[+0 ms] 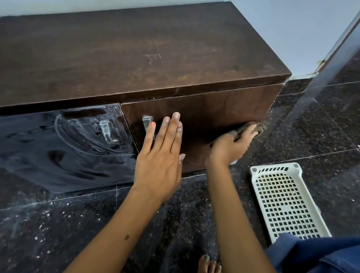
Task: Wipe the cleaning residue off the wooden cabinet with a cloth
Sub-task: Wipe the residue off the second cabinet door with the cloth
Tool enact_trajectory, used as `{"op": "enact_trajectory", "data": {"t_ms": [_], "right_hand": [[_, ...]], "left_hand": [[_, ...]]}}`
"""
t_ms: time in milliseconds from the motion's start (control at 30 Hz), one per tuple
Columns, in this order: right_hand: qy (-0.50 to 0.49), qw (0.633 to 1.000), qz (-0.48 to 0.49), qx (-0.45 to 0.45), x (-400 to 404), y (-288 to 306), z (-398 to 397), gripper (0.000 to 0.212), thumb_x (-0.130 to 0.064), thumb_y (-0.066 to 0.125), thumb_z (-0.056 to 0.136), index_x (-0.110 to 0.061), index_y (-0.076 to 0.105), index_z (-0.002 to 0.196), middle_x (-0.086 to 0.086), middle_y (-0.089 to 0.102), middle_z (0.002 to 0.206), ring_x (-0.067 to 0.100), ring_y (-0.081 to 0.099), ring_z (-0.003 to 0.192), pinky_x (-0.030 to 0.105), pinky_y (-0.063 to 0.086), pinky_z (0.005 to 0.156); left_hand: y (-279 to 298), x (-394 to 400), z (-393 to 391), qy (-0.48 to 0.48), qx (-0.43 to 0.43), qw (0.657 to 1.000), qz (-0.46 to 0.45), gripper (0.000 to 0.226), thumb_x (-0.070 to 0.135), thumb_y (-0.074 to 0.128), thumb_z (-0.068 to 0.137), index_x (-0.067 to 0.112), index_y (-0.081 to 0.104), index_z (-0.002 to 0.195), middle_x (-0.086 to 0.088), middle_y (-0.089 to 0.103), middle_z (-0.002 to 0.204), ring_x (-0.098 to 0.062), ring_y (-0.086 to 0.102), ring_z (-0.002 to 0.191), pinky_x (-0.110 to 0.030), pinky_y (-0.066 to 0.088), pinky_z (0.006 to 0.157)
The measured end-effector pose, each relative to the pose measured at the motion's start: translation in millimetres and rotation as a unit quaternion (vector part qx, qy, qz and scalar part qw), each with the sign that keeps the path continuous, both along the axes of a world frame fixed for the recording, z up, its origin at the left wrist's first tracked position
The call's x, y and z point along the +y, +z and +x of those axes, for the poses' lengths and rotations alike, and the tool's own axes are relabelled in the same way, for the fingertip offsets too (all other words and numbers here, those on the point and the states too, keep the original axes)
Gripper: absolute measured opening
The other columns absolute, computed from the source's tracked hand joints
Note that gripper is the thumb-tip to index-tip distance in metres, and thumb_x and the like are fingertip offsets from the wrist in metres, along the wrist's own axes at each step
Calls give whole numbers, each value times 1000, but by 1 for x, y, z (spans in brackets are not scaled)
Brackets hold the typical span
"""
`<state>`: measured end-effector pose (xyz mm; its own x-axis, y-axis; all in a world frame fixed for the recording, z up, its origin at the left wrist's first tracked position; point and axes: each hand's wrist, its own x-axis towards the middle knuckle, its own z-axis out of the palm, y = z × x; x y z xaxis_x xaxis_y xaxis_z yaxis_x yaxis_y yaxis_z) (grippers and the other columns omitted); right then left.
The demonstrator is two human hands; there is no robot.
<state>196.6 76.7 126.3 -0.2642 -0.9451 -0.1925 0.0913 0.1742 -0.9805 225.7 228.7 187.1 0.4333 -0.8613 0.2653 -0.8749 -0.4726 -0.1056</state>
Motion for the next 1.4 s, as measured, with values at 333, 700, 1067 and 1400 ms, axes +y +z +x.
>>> {"op": "enact_trajectory", "data": {"t_ms": [333,700,1067,1400], "right_hand": [[54,944,265,-188,-35,-49,-35,50,-5,25,100,-15,27,149,6,39,148,28,48,125,36,41,104],[16,998,63,-5,-3,-49,4,57,2,32,96,-10,20,150,9,12,159,22,14,145,18,9,111],[35,985,140,-90,0,-72,-6,57,0,32,94,-19,29,148,4,29,154,23,34,137,38,27,115],[106,938,298,-141,-23,-106,-33,51,-2,24,99,-18,33,147,7,48,141,29,52,121,41,43,103]], "left_hand": [[0,-3,-3,-2,10,1000,2,62,33,13,97,5,-12,147,-8,-24,153,-22,-19,143,-40,-26,110],[-2,-3,-5,7,12,1000,9,63,32,10,96,5,-13,146,-8,-25,153,-22,-20,142,-40,-23,111],[1,-2,-2,6,18,1000,20,62,33,8,96,6,-20,145,-6,-32,151,-20,-26,140,-39,-29,108],[0,2,3,-4,16,1000,0,60,30,15,96,6,-3,148,-6,-13,156,-20,-9,145,-41,-16,114]]}}
